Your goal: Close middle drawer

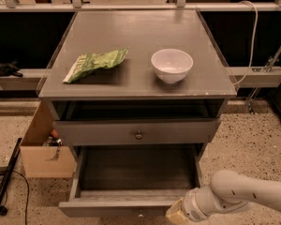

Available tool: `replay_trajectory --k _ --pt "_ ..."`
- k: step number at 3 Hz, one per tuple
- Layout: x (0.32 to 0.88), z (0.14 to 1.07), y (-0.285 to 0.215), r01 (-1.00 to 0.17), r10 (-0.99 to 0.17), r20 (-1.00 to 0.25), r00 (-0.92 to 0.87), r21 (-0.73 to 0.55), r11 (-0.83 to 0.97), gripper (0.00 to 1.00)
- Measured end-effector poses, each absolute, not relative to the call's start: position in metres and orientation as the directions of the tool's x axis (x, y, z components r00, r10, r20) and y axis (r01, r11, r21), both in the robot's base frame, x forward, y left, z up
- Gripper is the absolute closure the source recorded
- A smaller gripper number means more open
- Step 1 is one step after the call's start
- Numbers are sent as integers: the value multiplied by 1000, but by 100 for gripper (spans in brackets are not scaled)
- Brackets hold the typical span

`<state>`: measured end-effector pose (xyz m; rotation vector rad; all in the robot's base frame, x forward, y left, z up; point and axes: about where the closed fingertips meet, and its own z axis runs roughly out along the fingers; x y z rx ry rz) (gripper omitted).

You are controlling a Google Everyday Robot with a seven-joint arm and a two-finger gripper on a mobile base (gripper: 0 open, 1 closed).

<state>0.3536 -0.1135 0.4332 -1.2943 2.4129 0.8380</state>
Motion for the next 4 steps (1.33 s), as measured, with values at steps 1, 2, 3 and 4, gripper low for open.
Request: replay_trajectory --k 1,2,3,4 --pt "355 428 -112 -833 -675 -487 -554 339 438 43" --pt "357 402 -98 -836 -691 -473 -546 357 417 19" --pt "357 399 -97 -836 -694 -469 -546 355 417 0" --pt "357 399 -97 -836 -695 -469 -546 355 417 0"
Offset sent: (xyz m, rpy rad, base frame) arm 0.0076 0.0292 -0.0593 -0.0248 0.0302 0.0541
